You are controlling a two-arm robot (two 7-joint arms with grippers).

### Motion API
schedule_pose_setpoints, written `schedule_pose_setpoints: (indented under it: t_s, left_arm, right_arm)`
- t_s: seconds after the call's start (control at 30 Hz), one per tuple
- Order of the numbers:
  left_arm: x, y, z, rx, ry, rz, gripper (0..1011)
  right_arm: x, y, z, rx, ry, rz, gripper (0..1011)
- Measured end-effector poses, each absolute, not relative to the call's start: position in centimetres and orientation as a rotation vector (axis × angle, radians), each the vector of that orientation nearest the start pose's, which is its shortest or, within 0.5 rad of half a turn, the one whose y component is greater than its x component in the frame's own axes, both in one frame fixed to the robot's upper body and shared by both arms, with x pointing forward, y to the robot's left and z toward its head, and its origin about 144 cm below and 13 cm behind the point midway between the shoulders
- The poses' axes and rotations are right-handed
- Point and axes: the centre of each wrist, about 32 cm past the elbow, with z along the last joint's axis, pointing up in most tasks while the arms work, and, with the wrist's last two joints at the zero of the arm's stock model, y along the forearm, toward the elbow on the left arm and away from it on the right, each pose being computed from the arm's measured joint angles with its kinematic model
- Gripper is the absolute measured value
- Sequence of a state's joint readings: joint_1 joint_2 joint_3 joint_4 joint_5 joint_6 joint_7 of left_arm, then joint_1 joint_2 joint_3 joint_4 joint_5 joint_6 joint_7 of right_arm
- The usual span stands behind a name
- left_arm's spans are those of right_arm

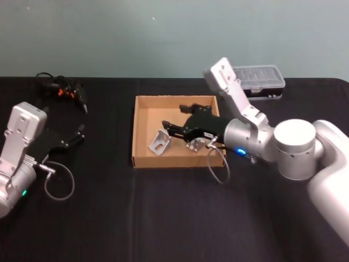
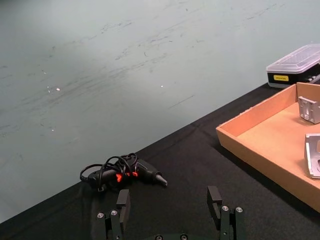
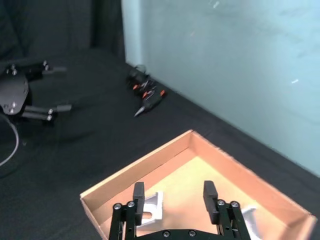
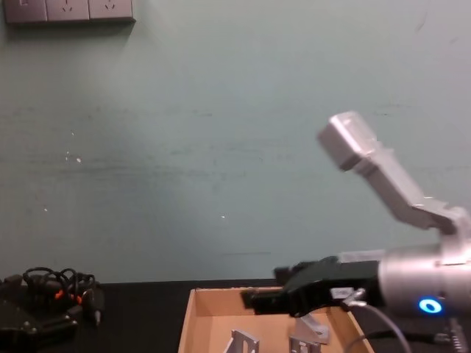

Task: Use one hand to pick up the angle iron from the table and place it into the box.

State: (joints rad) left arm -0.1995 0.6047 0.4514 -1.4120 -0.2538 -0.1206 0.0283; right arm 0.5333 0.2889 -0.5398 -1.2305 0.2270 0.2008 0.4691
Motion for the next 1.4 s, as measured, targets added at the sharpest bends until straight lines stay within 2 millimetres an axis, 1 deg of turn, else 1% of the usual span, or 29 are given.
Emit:
schedule_pose_setpoints:
  t_s: [0.03, 0.07, 0.1, 0.2, 0.23, 0.3, 0.37, 0.43, 0.57, 0.6, 0.63, 0.73, 0.87, 0.93, 1.4]
  left_arm:
    - [48.9, 31.0, 114.0, 0.304, -0.285, 1.248, 1011]
    - [48.9, 31.0, 114.0, 0.305, -0.285, 1.248, 1011]
    - [48.9, 31.0, 114.0, 0.304, -0.285, 1.248, 1011]
    - [48.9, 31.0, 114.0, 0.304, -0.285, 1.248, 1011]
    - [48.9, 31.0, 114.0, 0.305, -0.285, 1.248, 1011]
    - [48.9, 31.0, 114.0, 0.304, -0.285, 1.248, 1011]
    - [48.9, 31.0, 114.0, 0.304, -0.285, 1.248, 1011]
    - [48.9, 31.0, 114.0, 0.304, -0.285, 1.248, 1011]
    - [48.9, 31.0, 114.0, 0.304, -0.285, 1.248, 1011]
    - [48.9, 31.0, 114.0, 0.304, -0.285, 1.248, 1011]
    - [48.9, 31.0, 114.0, 0.304, -0.285, 1.248, 1011]
    - [48.9, 31.0, 114.0, 0.305, -0.285, 1.248, 1011]
    - [48.9, 31.0, 114.0, 0.304, -0.285, 1.248, 1011]
    - [48.9, 31.0, 114.0, 0.304, -0.285, 1.248, 1011]
    - [48.9, 31.0, 114.0, 0.304, -0.285, 1.248, 1011]
  right_arm:
    - [57.5, -19.4, 120.0, -0.315, -0.052, -0.758, 739]
    - [56.7, -20.0, 120.0, -0.294, -0.069, -0.787, 771]
    - [56.7, -20.0, 120.0, -0.294, -0.069, -0.787, 796]
    - [54.7, -21.7, 119.6, -0.249, -0.118, -0.867, 886]
    - [54.7, -21.7, 119.6, -0.249, -0.118, -0.867, 899]
    - [53.7, -22.6, 119.3, -0.228, -0.143, -0.917, 966]
    - [53.0, -23.3, 119.0, -0.217, -0.156, -0.95, 994]
    - [51.8, -24.5, 118.4, -0.203, -0.179, -1.014, 1000]
    - [50.6, -25.8, 117.4, -0.192, -0.197, -1.088, 1000]
    - [50.6, -25.8, 117.4, -0.192, -0.197, -1.088, 1000]
    - [50.0, -26.4, 116.8, -0.187, -0.209, -1.129, 1000]
    - [49.5, -27.0, 116.1, -0.178, -0.218, -1.171, 1000]
    - [48.9, -27.9, 114.3, -0.155, -0.218, -1.226, 1000]
    - [48.9, -28.1, 114.0, -0.153, -0.219, -1.233, 1000]
    - [49.0, -27.8, 114.4, -0.158, -0.217, -1.223, 1000]
